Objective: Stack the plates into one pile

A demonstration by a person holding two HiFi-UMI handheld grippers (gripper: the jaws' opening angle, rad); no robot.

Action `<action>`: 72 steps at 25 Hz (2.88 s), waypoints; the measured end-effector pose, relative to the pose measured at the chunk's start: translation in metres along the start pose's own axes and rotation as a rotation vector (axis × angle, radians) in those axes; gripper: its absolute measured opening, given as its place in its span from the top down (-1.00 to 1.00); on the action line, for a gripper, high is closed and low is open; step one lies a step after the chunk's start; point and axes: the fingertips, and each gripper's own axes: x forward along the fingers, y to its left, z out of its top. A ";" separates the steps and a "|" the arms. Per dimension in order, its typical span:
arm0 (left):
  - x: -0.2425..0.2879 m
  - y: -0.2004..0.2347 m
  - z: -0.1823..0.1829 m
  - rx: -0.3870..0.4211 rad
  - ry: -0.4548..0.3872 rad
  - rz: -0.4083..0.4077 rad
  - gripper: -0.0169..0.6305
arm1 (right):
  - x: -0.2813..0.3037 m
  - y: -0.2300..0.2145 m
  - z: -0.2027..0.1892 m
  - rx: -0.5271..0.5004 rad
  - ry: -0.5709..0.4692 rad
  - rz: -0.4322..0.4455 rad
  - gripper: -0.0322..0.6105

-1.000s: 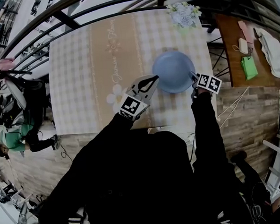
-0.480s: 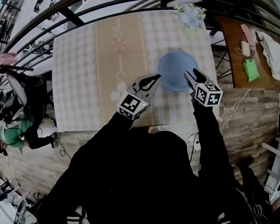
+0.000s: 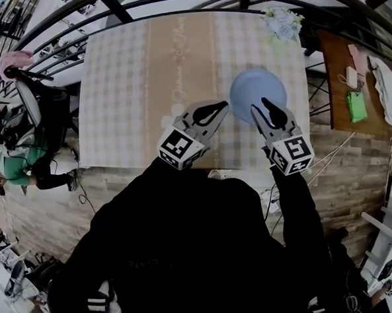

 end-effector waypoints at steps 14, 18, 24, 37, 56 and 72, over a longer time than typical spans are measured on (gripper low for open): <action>-0.039 -0.024 0.030 0.014 -0.064 0.030 0.88 | -0.027 0.064 0.038 -0.044 -0.106 0.116 0.57; -0.041 -0.027 0.043 0.032 -0.083 0.036 0.88 | -0.029 0.071 0.050 -0.075 -0.139 0.130 0.66; -0.043 -0.035 0.070 0.046 -0.115 0.025 0.88 | -0.033 0.080 0.072 -0.094 -0.195 0.135 0.88; -0.042 -0.046 0.066 0.048 -0.105 0.010 0.88 | -0.035 0.088 0.076 -0.101 -0.201 0.146 0.88; -0.038 -0.040 0.061 0.053 -0.088 0.003 0.88 | -0.033 0.085 0.075 -0.111 -0.186 0.160 0.89; -0.041 -0.042 0.061 0.063 -0.090 -0.002 0.88 | -0.032 0.093 0.077 -0.116 -0.184 0.171 0.89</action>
